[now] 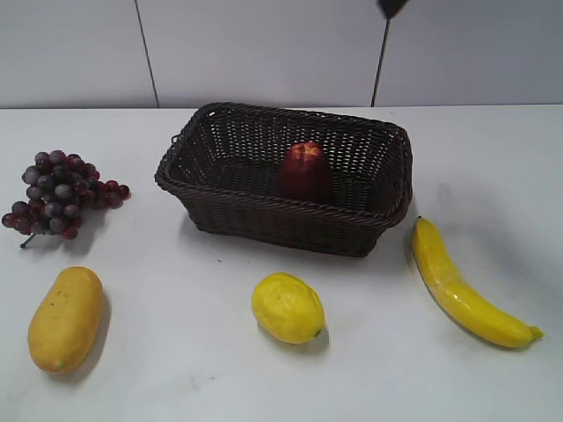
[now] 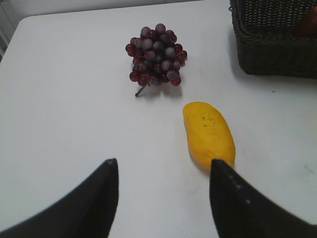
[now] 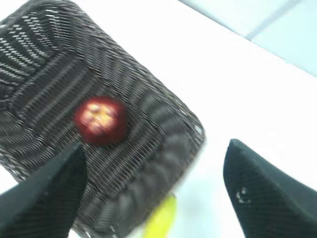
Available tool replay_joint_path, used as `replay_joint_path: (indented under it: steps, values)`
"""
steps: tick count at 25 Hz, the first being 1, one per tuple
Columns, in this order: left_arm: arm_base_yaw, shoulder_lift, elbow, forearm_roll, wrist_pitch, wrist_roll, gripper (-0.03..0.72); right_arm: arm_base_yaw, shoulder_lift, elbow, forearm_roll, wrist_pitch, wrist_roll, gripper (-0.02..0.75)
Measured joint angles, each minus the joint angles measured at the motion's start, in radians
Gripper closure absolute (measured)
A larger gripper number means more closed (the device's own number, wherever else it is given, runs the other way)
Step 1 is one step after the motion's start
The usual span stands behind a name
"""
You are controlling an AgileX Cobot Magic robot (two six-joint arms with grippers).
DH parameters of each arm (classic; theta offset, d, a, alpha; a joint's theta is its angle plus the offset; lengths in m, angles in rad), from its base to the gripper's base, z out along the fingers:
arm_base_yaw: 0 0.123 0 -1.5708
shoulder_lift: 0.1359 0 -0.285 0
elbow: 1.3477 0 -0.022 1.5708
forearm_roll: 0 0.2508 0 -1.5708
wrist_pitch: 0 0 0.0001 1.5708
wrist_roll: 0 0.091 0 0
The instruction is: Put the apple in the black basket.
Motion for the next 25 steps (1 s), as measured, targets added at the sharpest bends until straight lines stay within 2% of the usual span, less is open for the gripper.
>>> replay_joint_path:
  steps: [3,6,16,25]
  values:
    - [0.0,0.0,0.0,0.0,0.0,0.0,0.253,-0.095,-0.109,0.103,-0.019,0.035,0.02,0.102]
    - [0.0,0.0,0.0,-0.001,0.0,0.0,0.253,-0.142,-0.245,0.252,-0.023,0.039,0.029,0.111]
    - [0.0,0.0,0.0,-0.001,0.0,0.0,0.253,-0.146,-0.847,0.843,0.015,-0.059,0.072,0.139]
    - [0.0,0.0,0.0,-0.001,0.0,0.0,0.253,-0.146,-1.415,1.158,0.019,-0.075,0.046,0.143]
